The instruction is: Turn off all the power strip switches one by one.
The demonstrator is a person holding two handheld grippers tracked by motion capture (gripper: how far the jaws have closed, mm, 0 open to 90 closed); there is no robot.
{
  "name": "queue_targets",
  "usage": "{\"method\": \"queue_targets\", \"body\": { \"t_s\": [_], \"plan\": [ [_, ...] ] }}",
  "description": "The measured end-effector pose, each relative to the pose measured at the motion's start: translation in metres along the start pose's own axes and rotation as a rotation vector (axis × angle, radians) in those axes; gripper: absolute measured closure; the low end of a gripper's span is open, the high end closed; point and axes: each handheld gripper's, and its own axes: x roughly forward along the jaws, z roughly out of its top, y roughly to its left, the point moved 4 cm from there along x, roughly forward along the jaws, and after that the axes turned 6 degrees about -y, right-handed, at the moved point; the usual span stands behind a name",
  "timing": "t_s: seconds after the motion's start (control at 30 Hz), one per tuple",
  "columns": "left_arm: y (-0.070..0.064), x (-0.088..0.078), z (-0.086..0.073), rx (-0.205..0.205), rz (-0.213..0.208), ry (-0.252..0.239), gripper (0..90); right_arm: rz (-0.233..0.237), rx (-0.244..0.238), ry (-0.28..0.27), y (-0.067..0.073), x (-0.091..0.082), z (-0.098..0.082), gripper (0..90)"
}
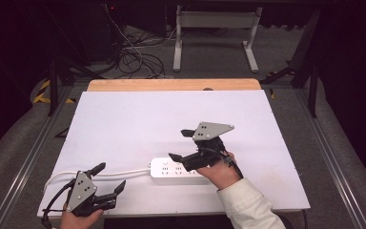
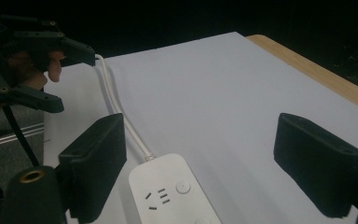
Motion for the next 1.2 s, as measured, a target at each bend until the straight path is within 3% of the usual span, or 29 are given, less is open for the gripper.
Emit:
{"method": "queue_targets", "body": {
  "t_s": [0.27, 0.6, 0.83, 1.2],
  "plan": [
    [0.000, 0.000, 0.000, -0.010, 0.001, -0.002, 18.1, -0.072, 0.001, -0.059, -0.011, -0.036, -0.003, 10.1],
    [0.001, 0.001, 0.000, -0.002, 0.007, -0.002, 18.1, -0.149, 0.044, -0.072, -0.024, -0.076, -0.033, 8.7],
    [0.001, 0.000, 0.000, 0.001, 0.008, 0.000, 18.1, -0.198, 0.086, -0.066, -0.033, -0.092, -0.061, 6.3],
    [0.002, 0.001, 0.000, 0.004, 0.009, 0.004, 18.1, -0.225, 0.129, -0.043, -0.036, -0.106, -0.096, 3.0]
  ]
}}
